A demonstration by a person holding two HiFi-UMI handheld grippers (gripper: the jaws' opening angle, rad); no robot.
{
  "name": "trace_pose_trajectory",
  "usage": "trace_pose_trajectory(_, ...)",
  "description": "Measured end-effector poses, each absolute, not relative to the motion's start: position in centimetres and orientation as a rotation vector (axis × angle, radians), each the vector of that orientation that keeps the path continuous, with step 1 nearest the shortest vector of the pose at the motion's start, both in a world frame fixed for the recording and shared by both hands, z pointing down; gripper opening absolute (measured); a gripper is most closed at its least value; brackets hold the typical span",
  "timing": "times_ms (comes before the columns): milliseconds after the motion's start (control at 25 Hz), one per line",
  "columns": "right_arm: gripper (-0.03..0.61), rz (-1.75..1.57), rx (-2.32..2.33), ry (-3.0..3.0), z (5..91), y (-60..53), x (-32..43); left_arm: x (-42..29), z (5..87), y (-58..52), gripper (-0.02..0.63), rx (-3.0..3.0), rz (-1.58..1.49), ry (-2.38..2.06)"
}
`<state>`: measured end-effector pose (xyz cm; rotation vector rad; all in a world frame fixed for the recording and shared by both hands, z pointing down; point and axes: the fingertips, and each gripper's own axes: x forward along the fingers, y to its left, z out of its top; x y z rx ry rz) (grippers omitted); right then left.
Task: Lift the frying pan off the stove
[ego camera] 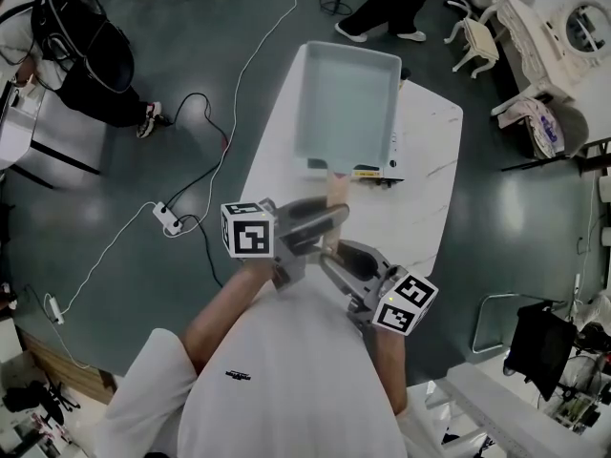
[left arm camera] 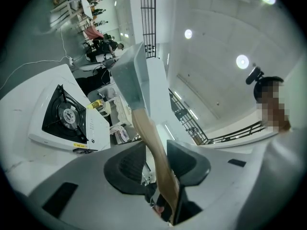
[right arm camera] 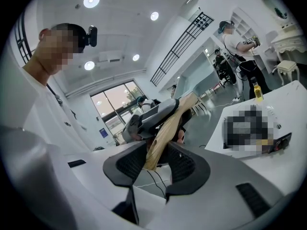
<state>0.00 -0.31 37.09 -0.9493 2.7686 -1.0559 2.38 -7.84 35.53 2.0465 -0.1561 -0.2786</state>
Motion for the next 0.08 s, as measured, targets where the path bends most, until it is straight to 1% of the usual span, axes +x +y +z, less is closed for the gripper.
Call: trace_pose_trajectory(80,0.133,-1.059,-0.954,2.766,37.24,-0.59,0.10,2.50,35.66,-8.11,0.129,2.048,-0.274,-0.154)
